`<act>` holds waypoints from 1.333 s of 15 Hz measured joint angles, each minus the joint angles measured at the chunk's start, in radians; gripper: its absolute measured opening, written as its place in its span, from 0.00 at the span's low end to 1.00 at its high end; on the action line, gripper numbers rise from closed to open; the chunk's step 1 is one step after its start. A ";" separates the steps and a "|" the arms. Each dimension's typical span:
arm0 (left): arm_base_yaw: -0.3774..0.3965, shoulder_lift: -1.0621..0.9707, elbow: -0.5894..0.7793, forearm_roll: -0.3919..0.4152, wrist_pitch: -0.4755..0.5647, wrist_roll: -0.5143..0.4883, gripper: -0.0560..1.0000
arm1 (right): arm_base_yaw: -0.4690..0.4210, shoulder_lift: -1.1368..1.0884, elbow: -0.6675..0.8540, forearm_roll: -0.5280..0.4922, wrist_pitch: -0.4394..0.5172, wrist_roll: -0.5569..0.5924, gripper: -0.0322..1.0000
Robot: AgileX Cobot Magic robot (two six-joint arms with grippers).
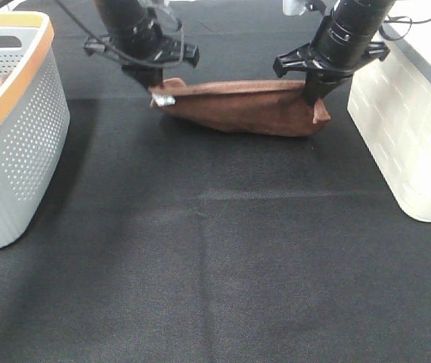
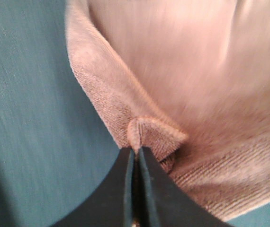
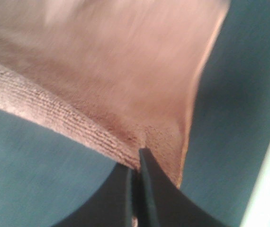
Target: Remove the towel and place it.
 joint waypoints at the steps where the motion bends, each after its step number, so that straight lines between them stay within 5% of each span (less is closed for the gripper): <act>1: 0.000 -0.043 0.086 -0.003 -0.001 0.005 0.06 | 0.000 0.000 0.000 0.031 0.046 0.001 0.03; 8: -0.001 -0.256 0.534 -0.077 -0.010 0.010 0.06 | 0.002 0.000 0.000 0.174 0.261 0.003 0.03; 13: -0.001 -0.272 0.653 -0.106 -0.024 0.010 0.06 | 0.003 0.000 0.009 0.237 0.276 0.007 0.03; 20: -0.008 -0.325 0.781 -0.153 -0.046 0.010 0.06 | 0.004 -0.016 0.240 0.240 0.273 0.050 0.03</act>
